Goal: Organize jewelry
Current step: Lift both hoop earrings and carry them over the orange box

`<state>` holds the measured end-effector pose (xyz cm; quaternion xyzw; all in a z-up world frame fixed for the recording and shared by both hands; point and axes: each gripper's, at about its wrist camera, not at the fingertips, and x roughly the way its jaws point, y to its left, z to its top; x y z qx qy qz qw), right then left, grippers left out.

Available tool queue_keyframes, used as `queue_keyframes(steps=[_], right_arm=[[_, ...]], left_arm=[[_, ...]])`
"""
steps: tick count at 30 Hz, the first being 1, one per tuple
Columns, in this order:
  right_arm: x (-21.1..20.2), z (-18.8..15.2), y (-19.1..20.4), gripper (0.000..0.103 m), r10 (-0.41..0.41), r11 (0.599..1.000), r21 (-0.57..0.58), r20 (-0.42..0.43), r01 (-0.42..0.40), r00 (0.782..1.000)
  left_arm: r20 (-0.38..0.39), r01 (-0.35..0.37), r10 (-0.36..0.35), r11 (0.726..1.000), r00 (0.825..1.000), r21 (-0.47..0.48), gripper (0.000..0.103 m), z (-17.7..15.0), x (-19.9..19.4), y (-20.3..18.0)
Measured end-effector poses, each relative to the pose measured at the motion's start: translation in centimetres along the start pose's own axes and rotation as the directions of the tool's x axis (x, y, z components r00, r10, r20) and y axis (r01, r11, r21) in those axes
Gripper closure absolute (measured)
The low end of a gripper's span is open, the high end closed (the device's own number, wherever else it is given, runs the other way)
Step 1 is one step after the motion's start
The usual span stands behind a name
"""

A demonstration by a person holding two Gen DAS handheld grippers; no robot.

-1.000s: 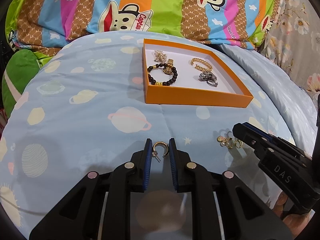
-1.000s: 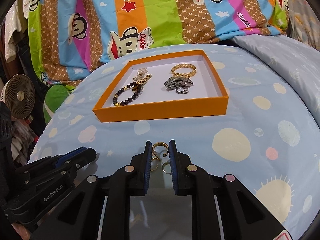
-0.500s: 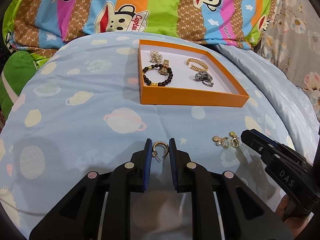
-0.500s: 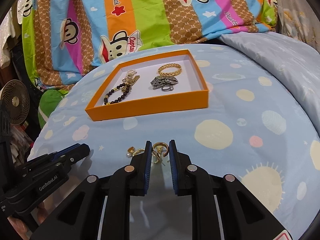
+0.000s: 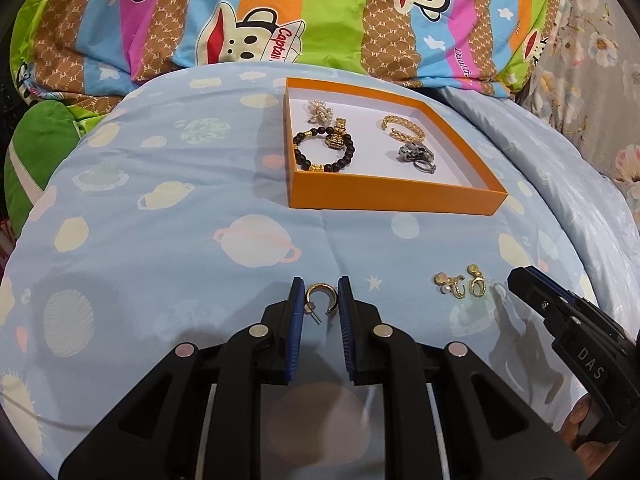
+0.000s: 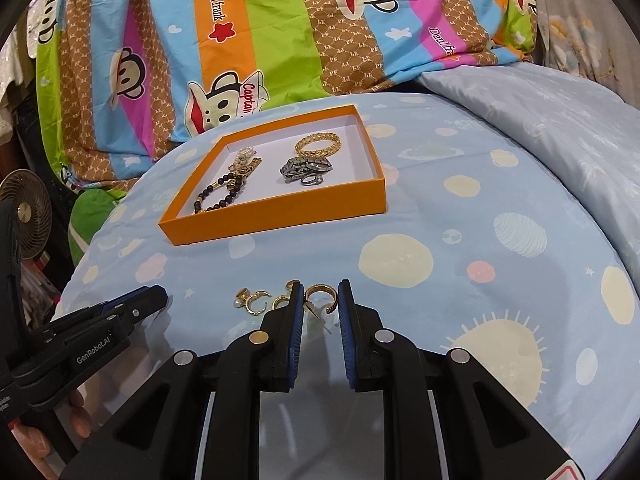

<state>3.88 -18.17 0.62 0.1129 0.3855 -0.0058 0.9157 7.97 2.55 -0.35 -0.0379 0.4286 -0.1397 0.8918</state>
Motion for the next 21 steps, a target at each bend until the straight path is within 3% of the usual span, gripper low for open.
queue_keyframes(steps=[21], right_arm=[[0.22,-0.03,-0.31,0.087,0.023,1.0,0.013,-0.012,-0.022,1.0]], left_arm=[[0.005,-0.022,0.022,1.0,1.0,0.007,0.087,0.03,-0.01,-0.09]])
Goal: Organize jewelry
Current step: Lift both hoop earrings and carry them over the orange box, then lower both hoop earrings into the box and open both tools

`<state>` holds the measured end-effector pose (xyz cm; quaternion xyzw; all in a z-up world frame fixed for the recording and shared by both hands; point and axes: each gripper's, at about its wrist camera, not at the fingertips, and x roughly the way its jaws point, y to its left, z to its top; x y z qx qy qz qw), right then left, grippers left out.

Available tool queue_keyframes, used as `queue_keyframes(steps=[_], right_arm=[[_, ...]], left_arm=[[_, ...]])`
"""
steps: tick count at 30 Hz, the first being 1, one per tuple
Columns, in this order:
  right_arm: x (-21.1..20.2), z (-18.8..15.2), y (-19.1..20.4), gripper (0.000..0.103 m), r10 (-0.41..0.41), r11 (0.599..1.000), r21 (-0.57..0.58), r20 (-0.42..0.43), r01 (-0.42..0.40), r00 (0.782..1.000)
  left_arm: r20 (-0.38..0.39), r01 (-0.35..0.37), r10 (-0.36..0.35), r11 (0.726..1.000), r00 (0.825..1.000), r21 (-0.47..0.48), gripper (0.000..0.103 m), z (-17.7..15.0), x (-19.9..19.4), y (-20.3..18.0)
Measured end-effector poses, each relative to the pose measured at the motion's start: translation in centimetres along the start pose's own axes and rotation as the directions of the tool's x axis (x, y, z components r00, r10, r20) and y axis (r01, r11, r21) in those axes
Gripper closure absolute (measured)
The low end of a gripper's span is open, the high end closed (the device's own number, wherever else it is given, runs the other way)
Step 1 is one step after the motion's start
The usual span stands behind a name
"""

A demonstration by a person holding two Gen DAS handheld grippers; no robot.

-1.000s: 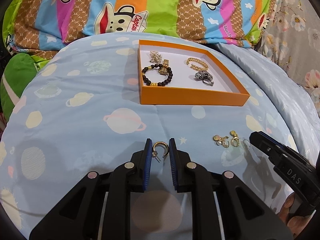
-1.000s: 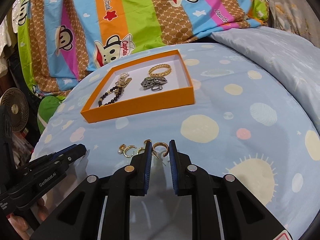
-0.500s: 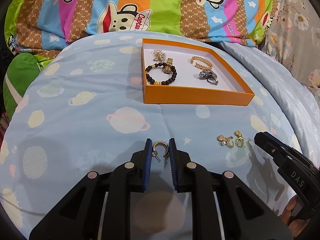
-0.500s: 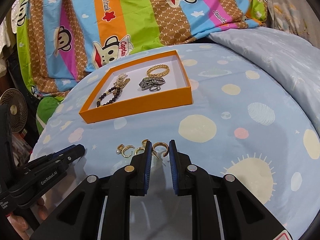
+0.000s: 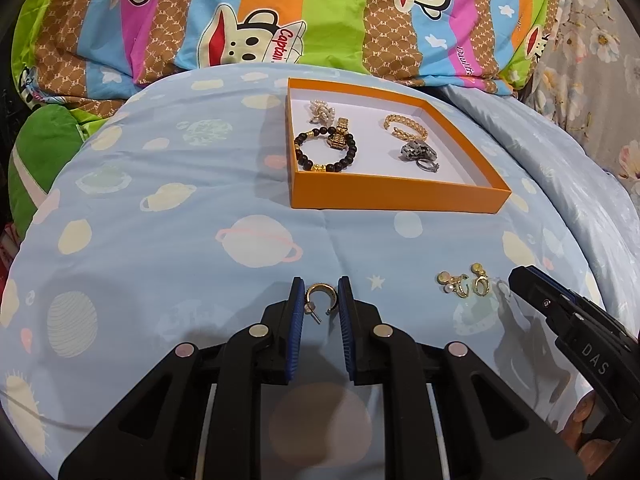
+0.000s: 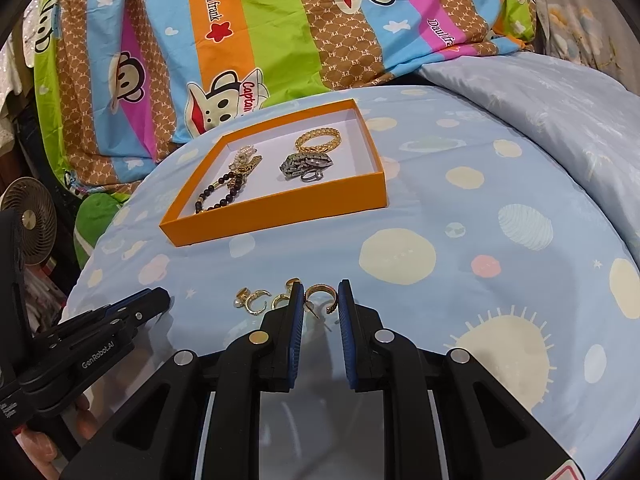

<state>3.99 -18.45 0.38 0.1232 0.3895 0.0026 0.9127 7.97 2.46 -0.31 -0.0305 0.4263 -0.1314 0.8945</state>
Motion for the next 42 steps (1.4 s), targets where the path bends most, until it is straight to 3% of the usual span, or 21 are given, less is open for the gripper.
queue_keyframes(steps=[18,42], right_arm=[[0.2,0.5,0.7,0.087,0.004,0.999,-0.032,-0.005,-0.004,1.0],[2.6,7.9,1.2,0.087,-0.009,0.997,-0.074,0.067,0.014,0.998]], left_arm=[[0.025,-0.006,0.006,1.0,1.0,-0.019,0.087,0.1,-0.3,0.2],[0.085,-0.014,0.012,0.999,0.996,0.029,0.087,4.6,-0.3,-1.2]])
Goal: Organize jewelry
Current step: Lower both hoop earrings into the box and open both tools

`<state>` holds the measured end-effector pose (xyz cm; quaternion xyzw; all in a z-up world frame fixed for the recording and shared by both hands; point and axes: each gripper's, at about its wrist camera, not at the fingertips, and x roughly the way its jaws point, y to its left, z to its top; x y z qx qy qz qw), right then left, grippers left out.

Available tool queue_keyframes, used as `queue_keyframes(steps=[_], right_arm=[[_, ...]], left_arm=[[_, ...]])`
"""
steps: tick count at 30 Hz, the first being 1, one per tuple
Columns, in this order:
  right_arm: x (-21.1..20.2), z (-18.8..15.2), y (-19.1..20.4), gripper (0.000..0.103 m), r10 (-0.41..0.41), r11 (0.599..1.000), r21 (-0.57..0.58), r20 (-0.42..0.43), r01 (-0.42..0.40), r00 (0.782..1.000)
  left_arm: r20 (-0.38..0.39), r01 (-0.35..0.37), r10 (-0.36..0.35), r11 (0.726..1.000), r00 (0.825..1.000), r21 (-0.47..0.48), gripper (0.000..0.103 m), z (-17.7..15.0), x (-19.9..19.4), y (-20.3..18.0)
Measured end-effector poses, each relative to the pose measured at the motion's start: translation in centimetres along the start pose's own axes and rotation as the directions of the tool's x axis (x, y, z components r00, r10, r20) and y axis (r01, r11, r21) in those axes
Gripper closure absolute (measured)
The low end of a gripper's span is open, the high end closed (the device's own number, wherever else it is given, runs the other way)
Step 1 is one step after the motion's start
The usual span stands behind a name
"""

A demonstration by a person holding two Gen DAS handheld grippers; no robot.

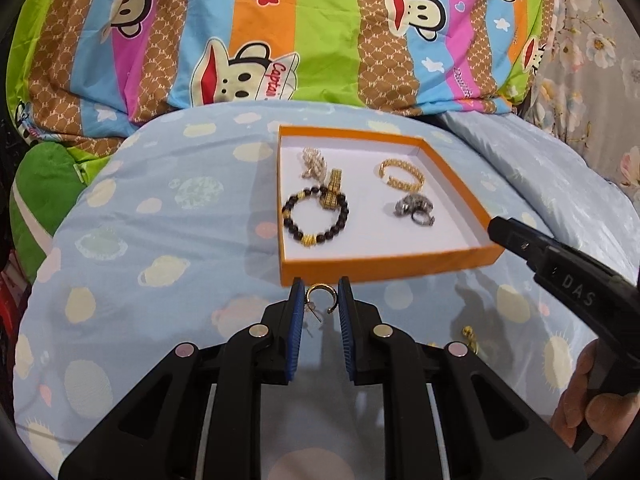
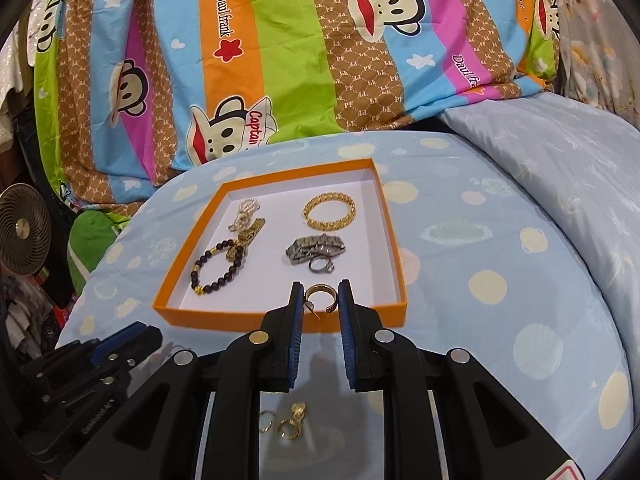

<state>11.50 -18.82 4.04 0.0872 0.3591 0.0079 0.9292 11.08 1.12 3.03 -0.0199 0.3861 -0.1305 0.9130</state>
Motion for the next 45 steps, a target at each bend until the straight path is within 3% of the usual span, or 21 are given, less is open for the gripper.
queue_keyframes(steps=[7,11,19,38,40,43,45], right_arm=[[2.2,1.9,0.0,0.087,-0.001,1.0,-0.011,-0.004,0.001,1.0],[3.7,2.2,0.4,0.087,-0.001,1.0,-0.028,-0.017,0.001,1.0],[5.9,2.2,-0.3,0.087,0.005,1.0,-0.008,-0.038,-0.005,0.999],[6.8,2.0,-0.3,0.085,0.005,1.0,-0.006,-0.041,-0.005,0.999],[6.8,2.0,-0.3,0.083,0.003,1.0,-0.006,-0.039,-0.004,0.999],[6.6,2.0,-0.5,0.077,0.003,1.0,0.001,-0.029,-0.003,1.0],[6.4,2.0,-0.6,0.073,0.002,1.0,0.004,-0.02,-0.002,1.0]], left_arm=[[0.073,0.01,-0.01,1.0,0.997,-0.009,0.087,4.4,0.4,-0.4],[0.066,0.023,-0.022,1.0,0.998,-0.021,0.087,5.8,2.6,-1.0],[0.022,0.016,-0.016,1.0,1.0,-0.013,0.087,5.5,6.5,-1.9],[0.011,-0.002,0.002,1.0,1.0,-0.01,0.086,5.0,7.8,-1.7],[0.018,-0.006,0.006,1.0,1.0,-0.013,0.083,5.0,7.8,-1.7],[0.027,-0.013,0.014,1.0,1.0,-0.02,0.068,5.1,7.7,-1.6],[0.035,-0.018,0.019,1.0,0.999,-0.019,0.067,5.1,7.6,-1.6]])
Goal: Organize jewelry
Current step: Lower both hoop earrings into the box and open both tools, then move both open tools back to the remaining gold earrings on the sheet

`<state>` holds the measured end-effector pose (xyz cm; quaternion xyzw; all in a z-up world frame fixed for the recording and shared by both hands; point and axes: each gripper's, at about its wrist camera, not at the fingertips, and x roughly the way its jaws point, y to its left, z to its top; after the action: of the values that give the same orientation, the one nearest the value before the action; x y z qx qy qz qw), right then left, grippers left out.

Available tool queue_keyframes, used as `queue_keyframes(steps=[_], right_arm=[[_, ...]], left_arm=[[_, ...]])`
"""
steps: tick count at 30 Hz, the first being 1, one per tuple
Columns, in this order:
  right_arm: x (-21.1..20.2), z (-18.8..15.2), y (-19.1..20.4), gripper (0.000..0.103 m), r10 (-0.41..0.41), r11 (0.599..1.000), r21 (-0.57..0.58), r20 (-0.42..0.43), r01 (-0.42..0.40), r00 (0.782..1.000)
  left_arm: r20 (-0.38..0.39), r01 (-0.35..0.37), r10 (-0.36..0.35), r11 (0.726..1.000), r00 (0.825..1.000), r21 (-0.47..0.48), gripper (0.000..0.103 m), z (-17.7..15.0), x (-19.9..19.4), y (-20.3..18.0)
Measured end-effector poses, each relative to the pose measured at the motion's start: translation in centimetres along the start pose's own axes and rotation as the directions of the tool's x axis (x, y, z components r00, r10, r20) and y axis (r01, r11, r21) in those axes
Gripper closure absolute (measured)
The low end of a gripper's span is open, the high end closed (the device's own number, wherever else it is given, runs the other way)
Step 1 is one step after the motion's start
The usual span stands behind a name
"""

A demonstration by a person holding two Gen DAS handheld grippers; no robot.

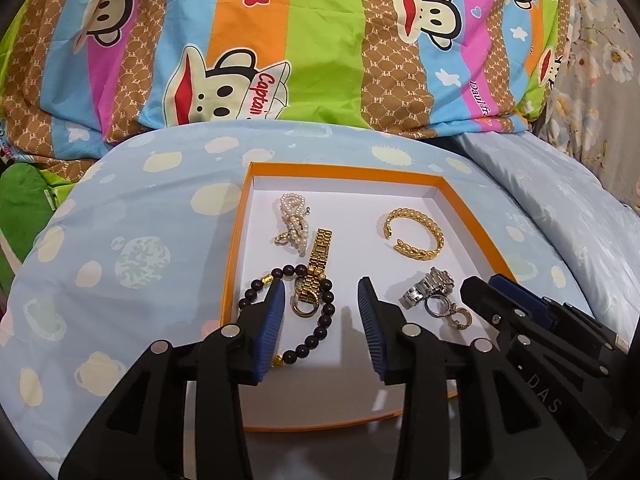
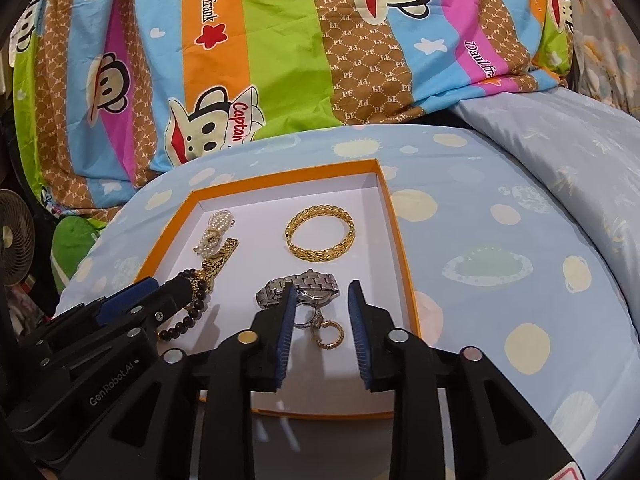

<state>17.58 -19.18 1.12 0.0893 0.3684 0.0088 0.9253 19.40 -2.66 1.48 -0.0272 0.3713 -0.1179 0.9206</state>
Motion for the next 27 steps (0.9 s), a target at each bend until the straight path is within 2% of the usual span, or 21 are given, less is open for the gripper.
queue_keyframes(steps=[8,15,17,20,23,27], right_arm=[[-1.8,-0.7,-0.2,0.073,-0.003,1.0,-0.013,0.031,0.004,1.0],[-5.5,-4.0,-0.1,0.073,-0.008,0.998,-0.062,0.025,0.009,1.0],[-6.3,-5.3,0.0,0.073,-0.016,0.997,-0.076,0.006,0.016,1.0],[-7.3,-6.7,-0.3,0.073,0.006,0.999,-0.049,-0.026,-0.007,1.0],[-7.9,-7.8,-0.4,0.073,0.023,0.999,-0.03,-0.045,-0.025,0.999],[-7.9,-8.5,0.5,0.073,0.031,0.999,-0.039,-0.08,-0.034,0.996]], left_arm=[[0.015,-0.01,0.01,1.0,1.0,-0.009,0.067,-0.5,-1.1,0.8],[0.022,-0.023,0.023,1.0,1.0,0.012,0.067,-2.8,-3.7,1.4],[0.019,-0.014,0.014,1.0,1.0,0.024,0.067,-3.8,-4.7,1.3],[0.044,-0.04,0.038,0.997,0.998,0.06,0.065,-5.1,-6.4,0.7],[0.003,-0.006,0.006,0.999,1.0,0.048,0.065,-6.5,-7.1,0.7],[-0.004,0.004,-0.004,1.0,1.0,0.031,0.065,-7.3,-7.8,0.8]])
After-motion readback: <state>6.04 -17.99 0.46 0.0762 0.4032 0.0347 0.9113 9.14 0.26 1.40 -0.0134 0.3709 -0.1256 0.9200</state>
